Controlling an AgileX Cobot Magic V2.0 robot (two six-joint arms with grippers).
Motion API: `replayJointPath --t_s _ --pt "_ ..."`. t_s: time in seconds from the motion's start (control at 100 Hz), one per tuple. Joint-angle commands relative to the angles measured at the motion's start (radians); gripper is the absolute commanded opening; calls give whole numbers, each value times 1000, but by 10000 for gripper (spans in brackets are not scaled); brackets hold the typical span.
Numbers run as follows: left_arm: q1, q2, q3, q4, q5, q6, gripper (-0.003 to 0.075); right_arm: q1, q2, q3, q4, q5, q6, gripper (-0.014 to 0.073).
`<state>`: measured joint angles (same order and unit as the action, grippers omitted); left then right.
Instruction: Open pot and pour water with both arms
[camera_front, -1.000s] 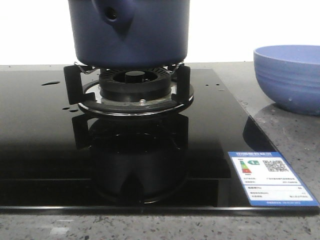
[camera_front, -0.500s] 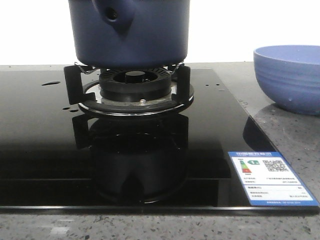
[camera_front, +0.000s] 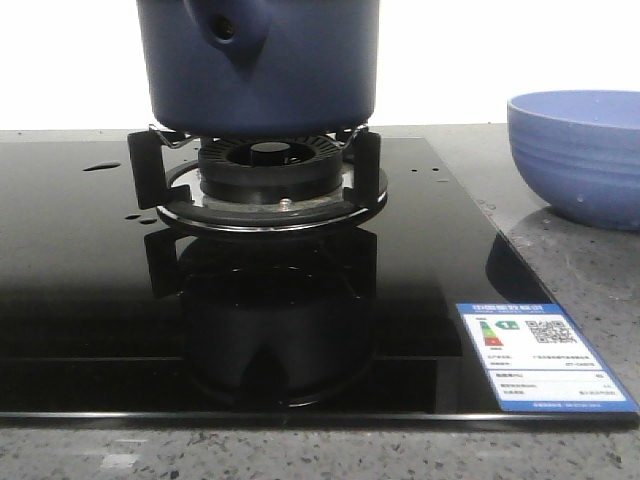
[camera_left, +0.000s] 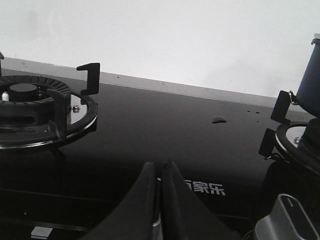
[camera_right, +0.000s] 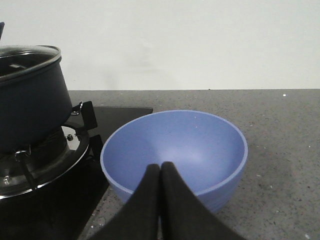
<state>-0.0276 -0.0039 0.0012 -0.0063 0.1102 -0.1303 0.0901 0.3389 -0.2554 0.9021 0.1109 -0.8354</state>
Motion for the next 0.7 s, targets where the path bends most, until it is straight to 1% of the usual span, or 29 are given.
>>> replayJointPath --t_s 0.0,0.13,0.17,0.21,0.23,0.25,0.26,0.27,0.28,0.29,0.3,0.31,0.35,0.36,0.38,0.41,0.48,0.57,0.69 --pt "-7 -27 33 0 -69 -3 -19 0 3 -25 5 -48 -10 -57" --pt "-7 -27 33 0 -69 -3 -19 0 3 -25 5 -60 -10 -57" --pt "-7 -27 33 0 -69 -3 -19 0 3 -25 -19 -71 -3 -57" --pt "-7 -27 33 0 -69 -3 -19 0 -6 -25 -85 -72 34 -57" --pt "-7 -27 33 0 -69 -3 -19 0 -11 -25 -123 -78 88 -57" --pt "-7 -27 33 0 -69 -3 -19 0 -17 -23 -195 -83 162 -57" --pt "-7 -27 33 0 -69 -3 -19 -2 -20 -21 -250 -89 191 -57" --pt "-7 -27 33 0 -69 -3 -19 -2 -22 -20 -280 -93 252 -57" --pt "-7 -27 33 0 -69 -3 -19 -2 -26 -16 -343 -95 283 -57" --pt "-7 -27 33 0 -69 -3 -19 -6 -28 -13 -376 -100 348 -57" --pt "-7 -27 33 0 -69 -3 -19 -7 -33 -11 -408 -104 381 -57" --pt "-7 -27 33 0 -69 -3 -19 -7 -35 -6 -473 -111 446 -57" --pt "-7 -27 33 0 -69 -3 -19 -21 -53 14 -650 -117 597 -57" --pt "-7 -27 33 0 -69 -3 -19 -25 -56 18 -674 -117 649 -57" --pt "-7 -27 33 0 -69 -3 -19 -31 -68 30 -732 -117 714 -57" --pt "-7 -27 33 0 -69 -3 -19 -44 -90 53 -784 -117 775 -57" --pt "-7 -27 33 0 -69 -3 -19 -62 -135 104 -802 -119 789 -57" --pt "-7 -27 33 0 -69 -3 -19 -65 -220 186 -866 -129 824 -57" --pt "-7 -27 33 0 -69 -3 -19 -65 -315 263 -873 -129 844 -57"
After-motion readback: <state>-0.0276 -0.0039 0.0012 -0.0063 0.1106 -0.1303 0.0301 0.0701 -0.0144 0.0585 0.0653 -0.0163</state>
